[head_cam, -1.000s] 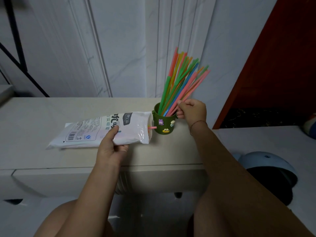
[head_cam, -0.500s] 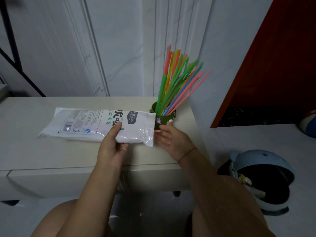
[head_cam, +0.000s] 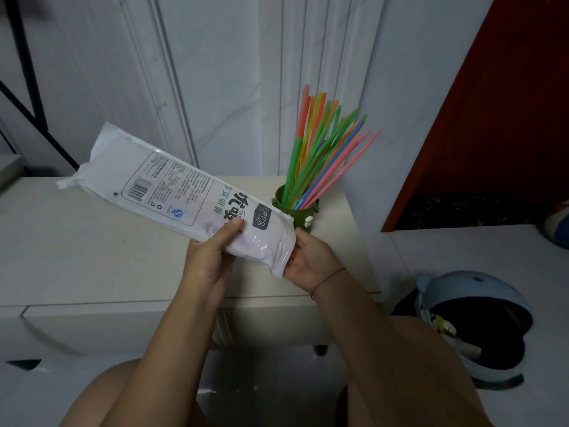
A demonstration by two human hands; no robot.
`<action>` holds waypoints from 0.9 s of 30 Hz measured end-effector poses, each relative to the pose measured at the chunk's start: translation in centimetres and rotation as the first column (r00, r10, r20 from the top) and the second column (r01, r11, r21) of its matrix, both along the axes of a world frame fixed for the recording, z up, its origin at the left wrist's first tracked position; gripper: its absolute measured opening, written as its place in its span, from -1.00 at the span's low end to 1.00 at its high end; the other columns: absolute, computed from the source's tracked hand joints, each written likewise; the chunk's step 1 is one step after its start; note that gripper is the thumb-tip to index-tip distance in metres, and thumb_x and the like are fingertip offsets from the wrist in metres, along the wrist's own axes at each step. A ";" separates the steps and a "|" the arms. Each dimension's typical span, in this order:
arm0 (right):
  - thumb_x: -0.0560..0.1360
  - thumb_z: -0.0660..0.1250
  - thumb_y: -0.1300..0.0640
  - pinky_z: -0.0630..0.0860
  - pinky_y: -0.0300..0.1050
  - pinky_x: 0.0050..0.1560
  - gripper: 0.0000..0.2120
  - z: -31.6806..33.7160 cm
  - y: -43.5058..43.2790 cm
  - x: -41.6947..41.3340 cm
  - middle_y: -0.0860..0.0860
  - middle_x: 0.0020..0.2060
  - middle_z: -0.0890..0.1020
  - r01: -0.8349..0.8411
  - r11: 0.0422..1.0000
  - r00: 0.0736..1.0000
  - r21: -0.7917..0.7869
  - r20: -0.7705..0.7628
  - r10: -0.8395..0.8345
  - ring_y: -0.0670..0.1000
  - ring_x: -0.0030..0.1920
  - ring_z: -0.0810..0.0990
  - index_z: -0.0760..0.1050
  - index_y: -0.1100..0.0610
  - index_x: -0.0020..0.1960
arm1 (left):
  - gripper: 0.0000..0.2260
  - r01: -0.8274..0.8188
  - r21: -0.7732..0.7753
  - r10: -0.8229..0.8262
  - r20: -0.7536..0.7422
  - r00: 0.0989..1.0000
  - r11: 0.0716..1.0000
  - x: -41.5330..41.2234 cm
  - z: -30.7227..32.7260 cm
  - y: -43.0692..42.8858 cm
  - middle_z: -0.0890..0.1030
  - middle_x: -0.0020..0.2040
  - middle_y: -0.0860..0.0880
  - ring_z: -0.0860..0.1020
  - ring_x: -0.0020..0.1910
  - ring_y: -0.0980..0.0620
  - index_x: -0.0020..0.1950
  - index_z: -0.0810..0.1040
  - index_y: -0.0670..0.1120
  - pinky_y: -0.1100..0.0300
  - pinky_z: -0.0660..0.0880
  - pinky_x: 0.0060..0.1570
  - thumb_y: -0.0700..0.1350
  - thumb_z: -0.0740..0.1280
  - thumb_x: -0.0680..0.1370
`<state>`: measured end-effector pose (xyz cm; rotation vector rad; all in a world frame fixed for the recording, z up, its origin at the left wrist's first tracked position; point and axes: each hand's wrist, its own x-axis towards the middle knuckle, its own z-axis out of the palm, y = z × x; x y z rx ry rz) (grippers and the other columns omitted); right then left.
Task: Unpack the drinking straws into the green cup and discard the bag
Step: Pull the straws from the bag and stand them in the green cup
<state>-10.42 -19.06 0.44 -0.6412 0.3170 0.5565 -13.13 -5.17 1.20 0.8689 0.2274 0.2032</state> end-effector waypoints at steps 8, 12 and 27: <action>0.58 0.18 0.09 0.59 -0.06 -0.19 -0.76 -1.3 -0.6 0.0 0.07 -0.33 0.61 -0.004 0.918 0.998 -0.397 0.051 0.026 0.03 -0.28 0.58 0.46 0.15 0.19 | -0.76 -0.047 -0.257 0.003 -0.170 0.985 0.965 0.7 -1.0 1.1 0.70 -0.03 -0.06 0.63 0.09 -0.03 0.09 0.56 -0.09 -0.10 0.48 0.22 -0.35 0.33 0.50; 0.56 0.21 0.18 0.39 -0.24 -0.44 -0.89 -1.1 -0.9 -0.3 0.07 -0.28 0.53 0.116 0.777 0.967 -0.619 0.249 0.054 -0.01 -0.38 0.44 0.51 0.11 0.00 | -0.80 -0.096 -0.368 0.011 -0.225 0.974 0.925 0.6 -1.4 1.5 0.72 -0.17 -0.04 0.67 -0.05 0.00 0.03 0.56 -0.08 -0.09 0.57 0.02 -0.34 0.32 0.50; 0.49 0.33 0.24 0.36 -0.32 -0.53 -0.85 2.6 -4.9 0.4 -0.07 -0.61 0.47 0.401 0.671 0.814 -0.624 0.578 0.051 -0.13 -0.58 0.38 0.55 0.15 -0.26 | -0.77 -0.133 -0.421 0.016 -0.271 0.962 0.897 0.5 -2.0 2.9 0.68 0.01 -0.05 0.69 -0.15 0.04 0.12 0.57 -0.10 0.10 0.63 -0.28 -0.30 0.35 0.49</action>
